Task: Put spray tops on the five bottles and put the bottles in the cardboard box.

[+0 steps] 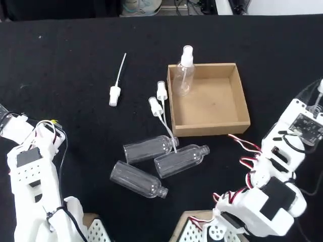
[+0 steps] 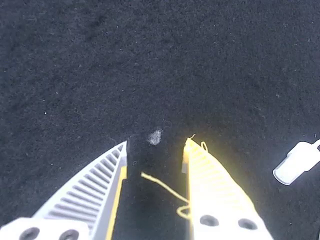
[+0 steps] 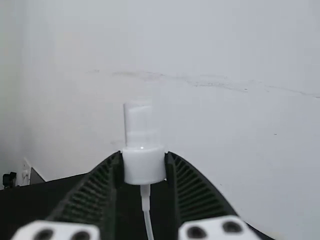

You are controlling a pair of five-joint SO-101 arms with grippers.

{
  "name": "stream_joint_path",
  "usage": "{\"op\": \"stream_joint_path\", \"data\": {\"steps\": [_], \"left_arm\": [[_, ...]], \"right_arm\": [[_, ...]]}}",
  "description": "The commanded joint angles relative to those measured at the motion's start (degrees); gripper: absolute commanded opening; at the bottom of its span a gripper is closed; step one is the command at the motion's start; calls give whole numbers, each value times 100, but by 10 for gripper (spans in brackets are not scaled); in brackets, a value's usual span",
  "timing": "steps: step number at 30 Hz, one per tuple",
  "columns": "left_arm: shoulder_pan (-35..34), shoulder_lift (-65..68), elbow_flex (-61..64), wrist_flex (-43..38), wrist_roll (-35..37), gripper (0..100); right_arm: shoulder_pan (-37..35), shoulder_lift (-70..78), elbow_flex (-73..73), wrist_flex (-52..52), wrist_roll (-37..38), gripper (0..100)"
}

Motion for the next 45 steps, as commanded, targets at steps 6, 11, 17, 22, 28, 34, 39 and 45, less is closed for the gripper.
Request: {"op": "stream_joint_path", "data": {"steps": [6, 11, 17, 22, 28, 34, 39, 45], "left_arm": [[-13, -114, -321, 0, 26, 182], [-13, -114, -330, 0, 26, 183], [-13, -114, -330, 0, 26, 183], [-13, -114, -330, 0, 26, 183], [-13, -114, -338, 0, 26, 183], [-13, -114, -347, 0, 26, 183], [-13, -114, -338, 0, 26, 183], [-13, -114, -338, 0, 26, 183]], "right_arm": [[202, 4, -356, 844, 0, 20], [158, 4, -338, 949, 0, 65], [141, 4, -330, 949, 0, 203], [79, -4, -330, 976, 0, 211], [114, -330, -40, 1099, 35, 216], [-18, -1191, 31, 2611, 0, 216], [-79, -1798, -435, 4457, 0, 263], [-202, -1965, -1042, 6066, -9, 433]]}}
